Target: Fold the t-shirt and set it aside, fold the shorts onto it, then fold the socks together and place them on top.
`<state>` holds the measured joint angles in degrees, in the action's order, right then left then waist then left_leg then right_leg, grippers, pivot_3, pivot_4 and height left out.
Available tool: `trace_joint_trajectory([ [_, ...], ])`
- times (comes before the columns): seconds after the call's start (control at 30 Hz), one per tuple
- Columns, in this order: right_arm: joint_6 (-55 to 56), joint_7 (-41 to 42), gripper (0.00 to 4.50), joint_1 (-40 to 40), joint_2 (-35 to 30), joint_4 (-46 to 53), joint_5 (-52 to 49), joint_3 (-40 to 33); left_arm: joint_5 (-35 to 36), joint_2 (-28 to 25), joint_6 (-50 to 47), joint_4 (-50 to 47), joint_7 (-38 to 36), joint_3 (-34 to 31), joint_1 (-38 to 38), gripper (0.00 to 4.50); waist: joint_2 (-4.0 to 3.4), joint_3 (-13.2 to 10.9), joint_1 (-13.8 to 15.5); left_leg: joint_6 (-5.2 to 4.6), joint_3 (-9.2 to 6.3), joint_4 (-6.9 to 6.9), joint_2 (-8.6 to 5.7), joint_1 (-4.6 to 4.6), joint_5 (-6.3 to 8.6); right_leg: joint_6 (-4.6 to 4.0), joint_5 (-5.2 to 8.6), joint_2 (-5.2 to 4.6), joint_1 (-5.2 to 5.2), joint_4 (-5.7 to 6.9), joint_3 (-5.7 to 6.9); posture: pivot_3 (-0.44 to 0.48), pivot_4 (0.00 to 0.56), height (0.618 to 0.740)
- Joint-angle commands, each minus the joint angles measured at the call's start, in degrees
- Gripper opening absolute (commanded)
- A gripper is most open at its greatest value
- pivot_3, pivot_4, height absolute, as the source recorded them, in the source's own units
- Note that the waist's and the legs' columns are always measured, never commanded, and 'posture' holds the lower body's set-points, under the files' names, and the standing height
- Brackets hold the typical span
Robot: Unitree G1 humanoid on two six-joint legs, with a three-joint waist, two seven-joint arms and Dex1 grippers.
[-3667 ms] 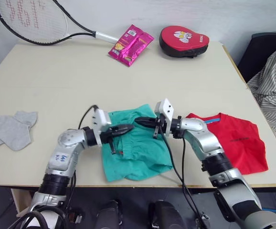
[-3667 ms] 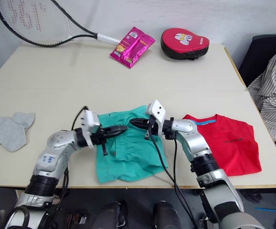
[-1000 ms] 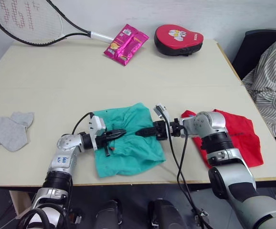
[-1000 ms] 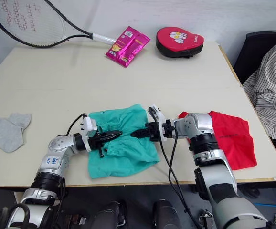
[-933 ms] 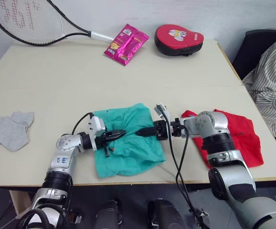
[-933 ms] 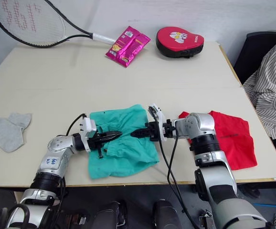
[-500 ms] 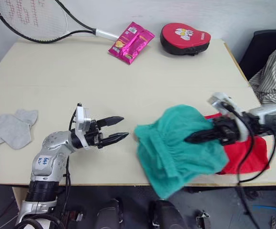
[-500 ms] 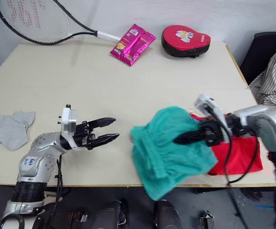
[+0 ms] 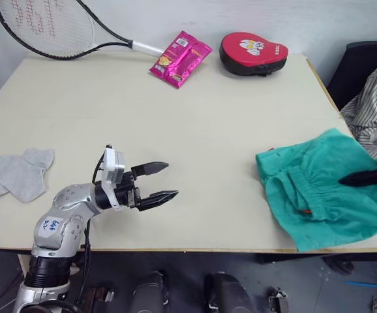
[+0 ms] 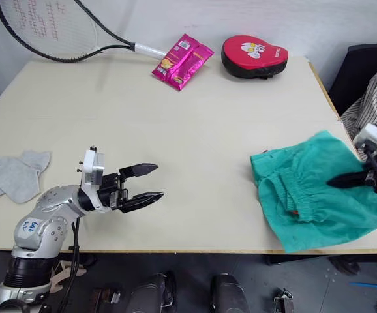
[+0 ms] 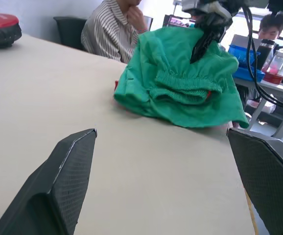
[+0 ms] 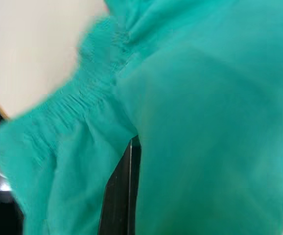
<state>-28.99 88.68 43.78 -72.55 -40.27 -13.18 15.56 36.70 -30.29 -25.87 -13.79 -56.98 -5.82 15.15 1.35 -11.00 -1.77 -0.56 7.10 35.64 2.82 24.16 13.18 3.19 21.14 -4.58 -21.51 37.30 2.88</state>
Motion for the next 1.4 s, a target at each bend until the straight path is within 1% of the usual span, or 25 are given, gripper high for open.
trace_joint_trajectory([
  [0.03, 7.5, -2.6, 0.00, 4.6, 2.7, -11.1, 6.6, -0.2, 1.6, -1.5, -1.0, -3.9, 1.1, -1.9, -1.0, 4.48, -0.22, -0.1, -0.2, 0.02, 0.04, 0.05, 0.02, -0.01, -0.03, 0.00, 0.00, 0.03, -0.01, 0.02, -0.03, 0.000, 0.150, 0.740],
  [0.17, 16.0, -9.4, 0.00, 6.3, 7.9, -19.8, 11.1, -1.3, 2.1, -2.5, -1.9, -5.5, 1.8, -2.5, -2.0, 4.48, -0.45, -0.3, 0.0, 0.09, 0.03, 0.31, 0.08, -0.01, -0.08, 0.00, 0.00, 0.13, -0.02, 0.17, -0.04, 0.000, 0.150, 0.740],
  [0.23, 17.4, -11.2, 0.00, 6.6, 9.6, -22.2, 11.3, -3.0, 2.1, -2.7, -1.9, -6.1, 2.2, -2.6, -2.2, 4.48, -0.45, -0.3, 0.0, 0.08, 0.01, 0.38, 0.08, -0.01, -0.08, 0.00, 0.00, 0.12, 0.02, 0.19, -0.04, 0.000, 0.150, 0.740],
  [0.27, 16.0, -11.0, 0.26, 6.9, 10.0, -22.8, 11.2, -3.7, 2.0, -2.8, -1.9, -6.2, 2.4, -2.7, -2.2, 4.50, -0.45, -0.3, 0.0, 0.08, 0.02, 0.40, 0.06, 0.00, -0.08, 0.01, 0.00, 0.10, 0.02, 0.21, -0.05, 0.000, 0.150, 0.740],
  [0.33, 13.3, -7.3, 0.74, 6.6, 9.4, -22.2, 11.0, -4.5, 1.9, -2.8, -1.7, -6.4, 2.8, -2.9, -2.1, 4.50, -0.45, -0.3, 0.1, 0.06, 0.02, 0.44, 0.05, -0.01, -0.09, 0.02, -0.01, 0.09, 0.06, 0.21, -0.06, 0.000, 0.150, 0.740],
  [0.4, 12.5, -4.9, 1.37, 4.9, 7.6, -20.5, 11.4, -5.1, 0.9, -2.9, -0.8, -6.0, 2.9, -2.8, -2.1, 4.50, -0.46, -0.3, 0.1, 0.06, 0.01, 0.44, 0.05, -0.01, -0.09, 0.02, -0.01, 0.09, 0.07, 0.21, -0.05, 0.000, 0.150, 0.740],
  [0.47, 12.5, -6.3, 2.04, 3.9, 6.3, -19.4, 11.0, -7.1, 0.2, -3.1, 0.0, -5.2, 2.7, -2.7, -1.5, 4.50, -0.48, -0.3, 0.3, 0.06, -0.02, 0.41, 0.06, -0.01, -0.09, 0.02, -0.01, 0.10, 0.07, 0.23, -0.04, 0.000, 0.150, 0.740],
  [0.5, 14.2, -7.0, 2.47, 2.9, 4.6, -17.3, 10.5, -8.8, -0.2, -3.2, 0.6, -4.4, 2.8, -2.9, -1.1, 4.50, -0.51, -0.3, 0.3, 0.06, -0.02, 0.40, 0.05, 0.00, -0.09, 0.02, -0.01, 0.09, 0.06, 0.23, -0.03, 0.000, 0.150, 0.740],
  [0.53, 15.2, -7.4, 2.71, 2.1, 3.5, -15.7, 10.2, -10.0, -0.5, -3.2, 1.0, -3.8, 2.7, -3.1, -0.8, 4.50, -0.58, -0.3, 0.3, 0.06, 0.00, 0.40, 0.04, 0.00, -0.09, 0.02, -0.01, 0.09, 0.06, 0.23, -0.04, 0.000, 0.150, 0.740],
  [0.6, 20.3, -10.4, 3.40, 0.1, 1.9, -11.0, 8.4, -14.6, -1.1, -3.8, 1.7, -2.8, 2.3, -3.3, -1.0, 4.50, -0.67, -0.4, 0.3, 0.05, 0.01, 0.41, 0.02, 0.00, -0.08, 0.03, -0.01, 0.08, 0.05, 0.23, -0.04, 0.000, 0.150, 0.740],
  [0.63, 21.7, -11.4, 3.75, -0.8, 1.8, -9.3, 7.7, -16.4, -1.3, -4.0, 2.0, -2.4, 2.0, -3.4, -1.1, 4.50, -0.67, -0.4, 0.3, 0.05, 0.01, 0.41, 0.03, 0.00, -0.08, 0.03, -0.01, 0.08, 0.05, 0.24, -0.05, 0.000, 0.150, 0.740],
  [0.7, 22.7, -12.5, 4.38, -3.5, 1.4, -2.7, 5.4, -20.4, -2.1, -5.0, 2.8, -1.3, 1.2, -3.4, -1.8, 4.50, -0.68, -0.4, -0.1, 0.06, 0.04, 0.42, 0.06, -0.04, -0.08, 0.03, -0.01, 0.13, 0.05, 0.25, -0.06, 0.000, 0.150, 0.740],
  [0.8, 23.7, -16.1, 4.44, -8.1, 3.3, 8.7, 2.7, -25.6, -3.1, -5.9, 4.5, 0.6, 0.8, -4.2, -2.4, 4.50, -0.67, -0.4, -0.4, 0.11, 0.07, 0.38, 0.13, -0.10, -0.10, 0.03, -0.01, 0.18, 0.04, 0.33, -0.10, 0.000, 0.150, 0.740],
  [0.87, 21.7, -19.8, 4.44, -10.6, 9.4, 22.3, -3.3, -29.0, -4.1, -6.8, 6.4, 3.4, 1.6, -6.8, -3.5, 4.50, -0.65, -0.4, -0.5, 0.12, 0.07, 0.40, 0.13, -0.11, -0.11, 0.03, -0.01, 0.18, 0.03, 0.39, -0.10, 0.000, 0.150, 0.740],
  [0.9, 20.2, -21.4, 4.44, -11.4, 11.9, 27.1, -5.6, -30.1, -4.4, -7.1, 7.1, 4.3, 2.0, -7.9, -4.0, 4.50, -0.61, -0.4, -0.8, 0.14, 0.07, 0.40, 0.19, -0.11, -0.11, 0.03, -0.01, 0.22, 0.02, 0.39, -0.11, 0.000, 0.150, 0.740],
  [0.93, 19.0, -22.5, 4.44, -12.1, 13.5, 30.4, -6.8, -30.9, -4.6, -7.2, 7.6, 5.0, 2.2, -8.5, -4.3, 4.50, -0.58, -0.4, -0.8, 0.16, 0.05, 0.42, 0.23, -0.11, -0.11, 0.03, -0.01, 0.26, 0.04, 0.45, -0.11, 0.000, 0.150, 0.740],
  [0.97, 18.7, -24.9, 4.44, -13.4, 16.8, 34.2, -7.9, -30.9, -5.0, -7.5, 8.5, 5.2, 2.7, -9.8, -5.5, 4.50, -0.56, -0.4, -0.7, 0.18, 0.02, 0.40, 0.23, -0.10, -0.13, 0.03, -0.01, 0.25, 0.02, 0.46, -0.09, 0.000, 0.150, 0.740],
  [1.03, 21.7, -27.9, 4.44, -17.0, 22.7, 40.3, -7.7, -29.2, -5.8, -7.7, 10.1, 4.7, 4.5, -13.1, -8.6, 4.50, -0.54, -0.4, -0.3, 0.18, -0.05, 0.38, 0.22, -0.08, -0.12, 0.03, -0.01, 0.22, 0.01, 0.49, -0.05, 0.000, 0.150, 0.740],
  [1.1, 22.7, -29.7, 4.44, -19.4, 27.5, 44.3, -8.9, -28.0, -6.7, -7.2, 12.2, 3.8, 6.8, -16.5, -11.5, 4.50, -0.50, -0.4, 0.1, 0.15, -0.09, 0.33, 0.21, -0.06, -0.06, 0.04, -0.01, 0.18, 0.00, 0.47, -0.02, 0.000, 0.150, 0.740],
  [1.17, 22.5, -31.5, 4.44, -21.9, 33.7, 47.5, -11.7, -26.6, -7.8, -5.8, 14.3, 1.7, 11.1, -22.1, -16.2, 4.50, -0.47, -0.4, 0.2, 0.11, -0.11, 0.33, 0.19, 0.00, -0.02, 0.06, -0.01, 0.14, -0.01, 0.43, 0.01, 0.000, 0.150, 0.740],
  [1.2, 25.4, -30.2, 4.44, -23.6, 36.4, 48.3, -12.3, -25.4, -8.8, -4.8, 15.7, 0.4, 13.4, -25.3, -19.2, 4.50, -0.46, -0.4, 0.2, 0.07, -0.13, 0.36, 0.18, 0.00, 0.01, 0.07, -0.02, 0.11, 0.00, 0.44, 0.02, 0.000, 0.150, 0.740],
  [1.3, 32.4, -26.0, 4.44, -28.3, 40.8, 48.3, -11.7, -21.5, -9.3, -0.6, 17.1, -1.9, 19.1, -34.7, -29.2, 4.50, -0.37, -0.4, 0.0, -0.10, -0.12, 0.36, 0.13, -0.02, 0.14, 0.10, -0.03, 0.05, 0.07, 0.42, 0.02, 0.000, 0.150, 0.740],
  [1.33, 35.2, -24.3, 4.44, -29.4, 41.6, 47.4, -11.1, -20.4, -9.0, 1.0, 17.2, -1.9, 20.5, -37.5, -32.2, 4.50, -0.35, -0.3, -0.1, -0.13, -0.12, 0.34, 0.12, -0.02, 0.19, 0.10, -0.03, 0.03, 0.07, 0.37, 0.02, 0.000, 0.150, 0.740],
  [1.4, 42.2, -21.7, 4.44, -30.6, 42.6, 44.3, -8.9, -18.5, -7.6, 4.5, 16.9, -1.5, 23.6, -42.5, -37.7, 4.50, -0.30, -0.3, -0.2, -0.49, -0.09, 0.37, 0.10, -0.06, 0.43, 0.10, -0.03, 0.01, 0.13, 0.35, 0.00, 0.000, 0.150, 0.740],
])
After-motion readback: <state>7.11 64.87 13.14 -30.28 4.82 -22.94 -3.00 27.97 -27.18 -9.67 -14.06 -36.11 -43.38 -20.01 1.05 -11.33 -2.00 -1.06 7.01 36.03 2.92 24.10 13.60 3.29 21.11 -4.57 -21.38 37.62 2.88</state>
